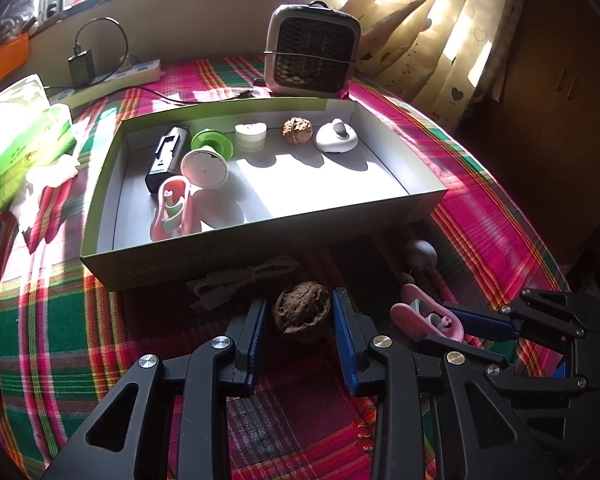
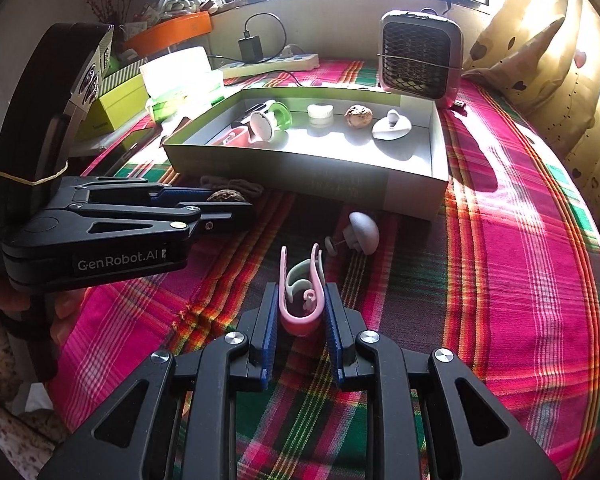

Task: Organize objects
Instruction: 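Grasp the second walnut with the left tool while the right tool holds the pink clip, then carry the walnut with the left tool while the right tool carries the pink clip over the box, then release the pink clip with the right tool while the left tool lowers and releases the walnut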

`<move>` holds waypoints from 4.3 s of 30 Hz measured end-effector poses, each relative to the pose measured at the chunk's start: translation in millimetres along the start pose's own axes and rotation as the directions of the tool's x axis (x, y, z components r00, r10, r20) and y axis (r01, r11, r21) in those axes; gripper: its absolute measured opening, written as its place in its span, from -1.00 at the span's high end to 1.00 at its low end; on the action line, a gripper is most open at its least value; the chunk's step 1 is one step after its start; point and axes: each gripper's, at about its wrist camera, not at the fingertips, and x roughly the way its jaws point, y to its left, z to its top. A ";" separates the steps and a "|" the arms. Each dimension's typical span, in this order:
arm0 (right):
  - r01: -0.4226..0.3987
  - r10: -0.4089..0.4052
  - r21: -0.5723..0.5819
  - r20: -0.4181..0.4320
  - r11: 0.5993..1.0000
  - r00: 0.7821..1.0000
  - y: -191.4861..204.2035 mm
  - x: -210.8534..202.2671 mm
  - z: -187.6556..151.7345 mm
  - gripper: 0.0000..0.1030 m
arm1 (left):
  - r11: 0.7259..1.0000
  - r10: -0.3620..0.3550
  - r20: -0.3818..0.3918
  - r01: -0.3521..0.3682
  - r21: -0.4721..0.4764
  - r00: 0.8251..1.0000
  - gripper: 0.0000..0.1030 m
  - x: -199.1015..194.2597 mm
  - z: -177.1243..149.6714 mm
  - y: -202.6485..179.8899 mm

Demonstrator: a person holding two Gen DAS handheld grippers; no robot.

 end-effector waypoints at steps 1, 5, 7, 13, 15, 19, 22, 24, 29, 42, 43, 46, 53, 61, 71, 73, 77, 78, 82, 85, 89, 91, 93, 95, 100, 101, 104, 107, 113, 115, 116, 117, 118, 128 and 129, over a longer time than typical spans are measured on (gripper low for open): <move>0.002 -0.002 0.001 0.001 1.000 1.000 -0.1 -0.3 0.0 0.56 | 1.000 0.000 0.001 0.000 -0.001 1.000 0.44 -0.5 -0.2 0.0; 0.005 -0.005 0.000 0.004 1.000 1.000 -0.2 -1.9 -0.3 0.56 | 1.000 -0.002 0.007 0.002 -0.005 1.000 0.44 -2.7 -0.7 0.9; 0.009 -0.009 0.001 0.007 1.000 1.000 -0.4 -2.7 -0.1 0.56 | 1.000 -0.004 0.010 0.004 -0.005 1.000 0.44 -4.0 -0.7 1.4; 0.013 -0.013 -0.002 0.021 1.000 1.000 -0.6 -5.8 3.0 0.56 | 1.000 -0.009 0.022 0.009 -0.004 1.000 0.44 -9.2 0.6 1.2; 0.016 -0.016 -0.006 0.022 1.000 1.000 -0.2 -6.1 4.6 0.56 | 1.000 -0.009 0.028 0.009 -0.003 1.000 0.44 -11.6 1.4 0.9; 0.018 -0.018 -0.011 0.031 1.000 0.999 0.4 -9.1 8.1 0.56 | 1.000 -0.010 0.039 0.010 0.000 0.999 0.44 -16.0 4.2 0.8; 0.021 -0.020 -0.016 0.042 1.000 0.999 0.9 -11.7 11.8 0.56 | 1.000 -0.010 0.049 0.009 0.002 0.999 0.44 -19.3 6.8 1.3; 0.025 -0.024 -0.017 0.047 1.000 0.999 0.4 -13.0 15.1 0.56 | 1.000 -0.009 0.055 0.009 0.000 0.998 0.44 -21.5 9.0 2.0; 0.032 -0.030 -0.020 0.057 0.999 0.998 -0.4 -13.7 22.9 0.56 | 1.000 -0.008 0.067 0.009 -0.003 0.998 0.44 -24.5 16.1 4.6; 0.043 -0.041 -0.027 0.068 0.999 0.997 -6.6 -7.8 43.5 0.56 | 1.000 0.000 0.083 0.000 -0.006 0.997 0.44 -22.2 34.4 11.1; 0.043 -0.042 -0.025 0.067 0.999 0.997 -7.5 -6.9 45.1 0.56 | 1.000 0.000 0.084 0.000 -0.007 0.996 0.44 -21.6 35.9 11.9; 0.048 -0.046 -0.027 0.063 0.998 0.997 -9.7 -3.4 50.6 0.56 | 1.000 0.002 0.088 -0.002 -0.008 0.996 0.44 -19.5 41.3 14.0; 0.051 -0.050 -0.019 0.064 0.998 0.997 -16.1 5.7 66.5 0.56 | 1.000 -0.007 0.079 0.008 -0.014 0.997 0.44 -10.5 52.4 17.8; 0.060 -0.059 -0.005 0.051 0.998 0.997 -24.3 22.5 83.3 0.56 | 1.000 -0.001 0.067 0.003 -0.025 0.998 0.44 3.4 63.2 22.6; 0.070 -0.070 0.002 0.029 0.998 0.997 -36.0 41.4 98.0 0.59 | 0.999 0.000 0.051 0.002 -0.037 0.999 0.44 21.0 75.7 26.4; 0.069 -0.070 0.010 0.023 0.998 0.997 -39.0 43.4 98.1 0.59 | 1.000 0.002 0.045 -0.001 -0.030 0.999 0.44 24.3 75.2 25.4; 0.061 -0.062 0.017 0.017 0.998 0.998 -42.3 43.9 97.6 0.59 | 0.999 0.004 0.034 -0.002 -0.037 0.999 0.44 29.7 76.1 27.4; 0.058 -0.058 0.019 0.017 0.998 0.998 -42.5 43.4 97.6 0.59 | 0.999 0.003 0.034 -0.002 -0.037 0.999 0.44 30.5 76.3 27.6; 0.061 -0.062 0.023 0.014 0.998 0.998 -43.7 44.4 97.6 0.59 | 0.999 0.005 0.025 -0.004 -0.040 1.000 0.44 35.1 77.0 28.8; 0.060 -0.060 0.024 0.013 0.998 0.998 -44.0 44.8 97.8 0.59 | 0.999 0.014 0.021 -0.014 -0.036 1.000 0.44 38.5 76.6 28.8; 0.058 -0.058 0.027 0.007 0.998 0.998 -44.4 47.2 97.7 0.59 | 0.999 0.021 0.008 -0.021 -0.037 1.000 0.44 44.4 76.3 29.3; 0.057 -0.057 0.028 0.006 0.998 0.998 -44.4 47.7 97.4 0.59 | 0.999 0.034 0.007 -0.034 -0.029 0.999 0.44 46.3 75.5 28.6; 0.058 -0.058 0.028 0.006 0.998 0.998 -44.4 47.8 97.4 0.59 | 0.999 0.030 -0.001 -0.031 -0.035 1.000 0.44 48.0 74.9 29.3; 0.059 -0.060 0.029 0.007 0.998 0.998 -44.5 47.6 97.2 0.59 | 0.999 0.036 -0.001 -0.036 -0.036 0.999 0.44 48.0 74.7 29.1; 0.058 -0.058 0.028 0.008 0.998 0.998 -44.2 47.1 96.9 0.59 | 0.999 0.041 -0.002 -0.041 -0.033 0.999 0.44 47.5 74.6 28.8; 0.058 -0.058 0.029 0.009 0.998 0.998 -44.1 47.0 97.0 0.59 | 0.999 0.040 -0.003 -0.040 -0.034 0.999 0.44 47.4 74.8 28.9; 0.057 -0.057 0.029 0.009 0.998 0.998 -43.9 46.7 97.1 0.59 | 0.999 0.041 -0.004 -0.041 -0.034 0.999 0.44 47.1 75.0 28.5; 0.054 -0.054 0.028 0.010 0.998 0.999 -43.8 46.3 97.4 0.59 | 0.999 0.042 -0.004 -0.042 -0.034 0.999 0.44 46.9 75.1 28.5; 0.058 -0.058 0.034 0.008 0.998 0.998 -43.7 45.8 97.1 0.59 | 0.999 0.043 -0.005 -0.043 -0.034 0.999 0.43 47.3 75.4 28.5; 0.059 -0.060 0.037 0.008 0.998 0.998 -43.9 45.6 96.8 0.59 | 0.998 0.043 -0.006 -0.043 -0.035 0.999 0.43 47.5 75.5 28.6; 0.059 -0.060 0.037 0.009 0.998 0.998 -43.8 45.3 96.5 0.59 | 0.998 0.043 -0.006 -0.044 -0.036 0.999 0.43 47.4 75.6 28.5; 0.059 -0.060 0.038 0.008 0.998 0.998 -43.8 45.4 96.5 0.59 | 0.998 0.043 -0.006 -0.043 -0.036 0.999 0.42 47.3 75.6 28.4; 0.060 -0.060 0.038 0.008 0.997 0.998 -43.7 45.3 96.4 0.59 | 0.999 0.041 -0.007 -0.042 -0.035 0.999 0.40 47.2 75.6 28.7; 0.064 -0.065 0.047 0.008 0.997 0.998 -44.6 44.0 94.9 0.59 | 0.998 0.044 0.000 -0.044 -0.042 0.999 0.28 44.0 74.1 30.0; 0.066 -0.067 0.048 0.008 0.997 0.998 -44.6 43.7 94.7 0.59 | 0.998 0.047 0.001 -0.047 -0.041 0.999 0.27 43.4 73.8 29.7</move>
